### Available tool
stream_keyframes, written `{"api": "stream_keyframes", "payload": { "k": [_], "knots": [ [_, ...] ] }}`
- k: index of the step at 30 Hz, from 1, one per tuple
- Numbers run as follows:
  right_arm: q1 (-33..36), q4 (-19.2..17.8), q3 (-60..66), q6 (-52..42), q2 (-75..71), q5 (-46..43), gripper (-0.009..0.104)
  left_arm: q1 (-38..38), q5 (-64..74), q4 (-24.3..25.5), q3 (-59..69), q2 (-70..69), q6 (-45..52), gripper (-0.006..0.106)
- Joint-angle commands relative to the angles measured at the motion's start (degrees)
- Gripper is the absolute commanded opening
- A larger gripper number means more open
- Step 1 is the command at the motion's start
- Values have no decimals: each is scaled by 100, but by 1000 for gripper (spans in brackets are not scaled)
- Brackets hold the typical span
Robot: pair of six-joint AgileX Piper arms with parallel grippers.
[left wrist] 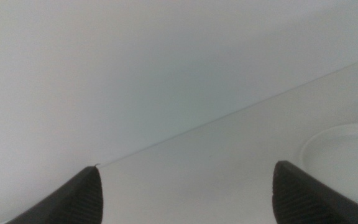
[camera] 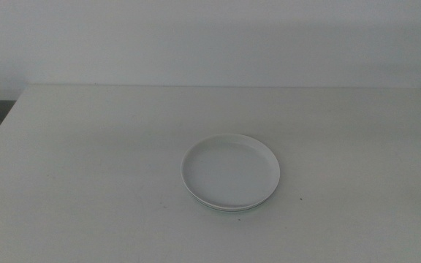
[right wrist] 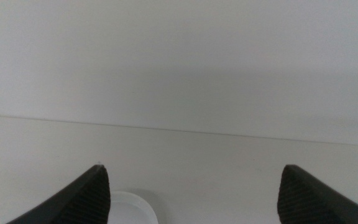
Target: Stack the three bowls on top of each other.
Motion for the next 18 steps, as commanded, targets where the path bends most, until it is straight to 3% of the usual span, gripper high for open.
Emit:
{"api": "stream_keyframes", "payload": {
  "k": [1, 5, 7, 18],
  "knots": [
    [-55, -55, 28, -4, -19, -68, 75, 4, -220, 323, 220, -222, -197, 94],
    [-55, -55, 28, -4, -19, -68, 75, 4, -492, 1282, 643, -499, -2481, 94],
    [-55, -55, 28, -4, -19, -68, 75, 4, -523, 1656, 803, -574, -3102, 94],
    [-55, -55, 28, -4, -19, -68, 75, 4, -583, 1973, 960, -620, -3155, 94]
  ]
}}
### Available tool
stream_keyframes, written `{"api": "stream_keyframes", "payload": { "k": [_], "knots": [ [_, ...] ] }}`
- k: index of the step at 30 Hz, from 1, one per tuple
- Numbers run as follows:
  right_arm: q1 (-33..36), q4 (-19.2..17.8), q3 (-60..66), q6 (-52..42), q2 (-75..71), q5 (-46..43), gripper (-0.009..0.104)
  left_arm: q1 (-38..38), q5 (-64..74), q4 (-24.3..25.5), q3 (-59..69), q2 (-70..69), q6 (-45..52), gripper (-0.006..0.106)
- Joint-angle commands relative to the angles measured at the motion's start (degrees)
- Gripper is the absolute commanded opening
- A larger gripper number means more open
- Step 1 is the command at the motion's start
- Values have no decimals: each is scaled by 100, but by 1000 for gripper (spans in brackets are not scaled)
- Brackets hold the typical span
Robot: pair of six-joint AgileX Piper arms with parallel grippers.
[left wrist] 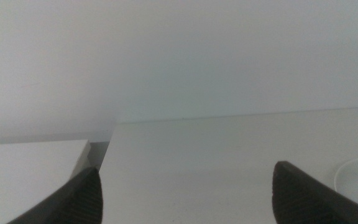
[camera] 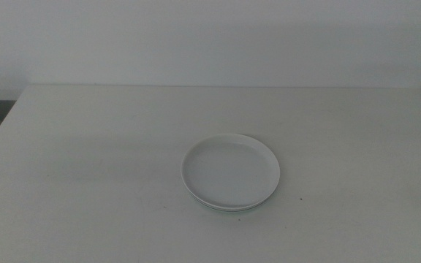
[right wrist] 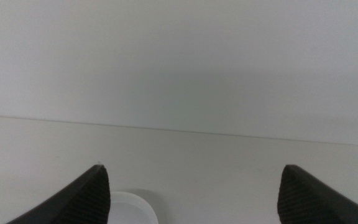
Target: Stack the three bowls on top of each other.
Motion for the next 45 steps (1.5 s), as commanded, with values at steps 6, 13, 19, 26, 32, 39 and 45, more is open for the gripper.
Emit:
{"api": "stream_keyframes", "payload": {
  "k": [6, 13, 19, 26, 32, 39, 45],
  "knots": [
    [-55, -55, 28, -16, -19, -68, 75, 4, -140, 329, 38, -17, -43, 94],
    [-55, -55, 28, -16, -19, -68, 75, 4, -140, 371, 38, -17, -43, 94],
    [-158, -366, 1234, -16, -733, -922, 75, 4, -322, 233, 323, -247, -43, 94],
    [-1143, -237, 3822, -16, -2690, -1561, 75, 4, -1273, -238, 1662, -987, 0, 94],
    [-1842, -224, 5302, -16, -4529, -1561, 75, 4, -1373, -337, 2492, -1541, 0, 94],
    [-1857, -214, 5796, -16, -5026, -1680, 75, 4, -1809, -347, 3091, -1621, 0, 94],
    [-1857, -225, 5796, -16, -5026, -1573, 75, 4, -1727, -381, 3238, -1621, 0, 94]
  ]
}}
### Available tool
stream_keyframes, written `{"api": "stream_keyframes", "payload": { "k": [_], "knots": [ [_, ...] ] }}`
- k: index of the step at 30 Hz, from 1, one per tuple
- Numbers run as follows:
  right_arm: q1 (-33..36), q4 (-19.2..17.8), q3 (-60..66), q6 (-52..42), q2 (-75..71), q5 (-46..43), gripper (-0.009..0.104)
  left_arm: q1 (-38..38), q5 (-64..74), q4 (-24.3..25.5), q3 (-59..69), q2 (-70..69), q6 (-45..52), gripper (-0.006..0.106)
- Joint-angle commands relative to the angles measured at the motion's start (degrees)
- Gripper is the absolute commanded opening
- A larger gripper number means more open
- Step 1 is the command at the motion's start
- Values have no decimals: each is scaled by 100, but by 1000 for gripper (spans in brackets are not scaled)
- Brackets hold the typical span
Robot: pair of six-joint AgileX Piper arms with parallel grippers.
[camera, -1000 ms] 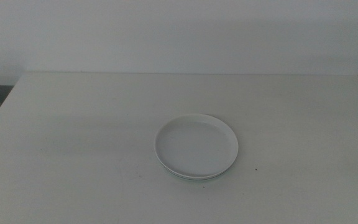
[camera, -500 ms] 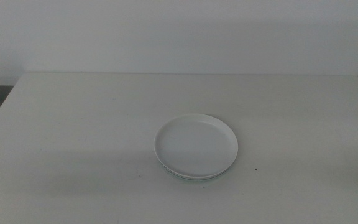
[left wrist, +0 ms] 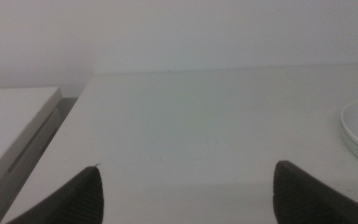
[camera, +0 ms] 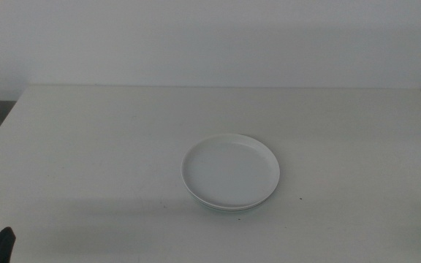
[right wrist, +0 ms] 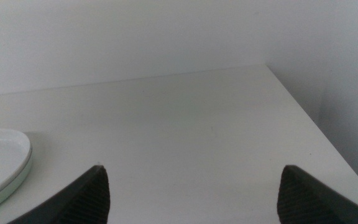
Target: Stack the three bowls on top of each other.
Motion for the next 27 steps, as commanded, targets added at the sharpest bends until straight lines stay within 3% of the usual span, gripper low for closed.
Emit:
{"api": "stream_keyframes", "payload": {
  "k": [1, 27],
  "knots": [
    [-31, -18, 18, -26, -30, -53, 75, 4, 12, -39, 29, -19, 0, 94],
    [-31, -7, 18, -26, -30, -56, 75, 4, -345, -39, 29, -19, 0, 94]
  ]
}}
